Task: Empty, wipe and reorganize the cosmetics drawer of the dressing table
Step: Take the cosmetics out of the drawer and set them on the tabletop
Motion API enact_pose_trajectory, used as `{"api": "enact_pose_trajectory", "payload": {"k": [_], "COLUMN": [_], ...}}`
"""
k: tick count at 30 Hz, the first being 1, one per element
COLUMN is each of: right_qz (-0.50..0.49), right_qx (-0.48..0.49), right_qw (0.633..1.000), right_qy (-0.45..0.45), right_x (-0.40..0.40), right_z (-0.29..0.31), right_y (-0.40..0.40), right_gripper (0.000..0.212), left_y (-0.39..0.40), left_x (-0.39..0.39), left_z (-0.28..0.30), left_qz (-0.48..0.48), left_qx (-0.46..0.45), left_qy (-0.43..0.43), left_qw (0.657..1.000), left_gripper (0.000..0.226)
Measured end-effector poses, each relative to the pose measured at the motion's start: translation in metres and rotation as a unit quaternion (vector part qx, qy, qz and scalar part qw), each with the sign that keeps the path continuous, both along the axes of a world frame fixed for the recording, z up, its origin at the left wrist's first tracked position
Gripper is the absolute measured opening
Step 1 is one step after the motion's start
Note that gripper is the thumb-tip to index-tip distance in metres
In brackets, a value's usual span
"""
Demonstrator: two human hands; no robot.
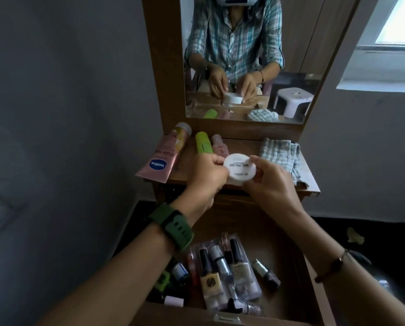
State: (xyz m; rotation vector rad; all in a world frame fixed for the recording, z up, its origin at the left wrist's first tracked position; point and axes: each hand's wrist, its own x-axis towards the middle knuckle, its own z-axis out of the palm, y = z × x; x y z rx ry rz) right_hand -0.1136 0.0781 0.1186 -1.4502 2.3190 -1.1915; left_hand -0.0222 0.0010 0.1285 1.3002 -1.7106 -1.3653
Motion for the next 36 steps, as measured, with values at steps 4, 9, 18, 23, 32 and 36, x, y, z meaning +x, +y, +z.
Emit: {"api": "enact_pose_trajectory", "payload": {"k": [4, 9, 18, 23, 32, 36], "right_qz": [-0.062, -0.063, -0.044, -0.041, 0.067, 0.119], "right_qx": [0.036, 0.116, 0.153, 0.110, 0.181, 0.401], "right_qw": [0.997, 0.990, 0.986, 0.989, 0.981, 0.908], "right_qy": [-0.003, 0.044, 0.053, 0.090, 0.014, -0.031], "right_x": [-0.037, -0.063, -0.085, -0.077, -0.007, 0.012], "right_z": [0.004, 0.010, -0.011, -0.005, -0.031, -0.066], "right_y": [-0.035, -0.072, -0.106, -0.094, 0.020, 0.047], "right_gripper": [0.040, 0.026, 0.029, 0.027, 0.014, 0.020], "left_y": [-0.020, -0.045, -0.061, -0.059, 0.014, 0.040], "left_x": [-0.039, -0.066, -0.085, -0.079, 0.056, 0.081], "left_z": [0.021, 0.030, 0.019, 0.019, -0.031, -0.065], "left_qz": [-0.038, -0.064, -0.111, -0.098, -0.176, -0.208], "left_qx": [-0.086, -0.058, -0.038, -0.032, 0.100, 0.103], "left_qy": [-0.085, -0.137, -0.184, -0.153, -0.164, -0.355], "left_qw": [0.992, 0.987, 0.976, 0.983, 0.965, 0.905], "left_gripper": [0.021, 0.031, 0.025, 0.032, 0.014, 0.011]}}
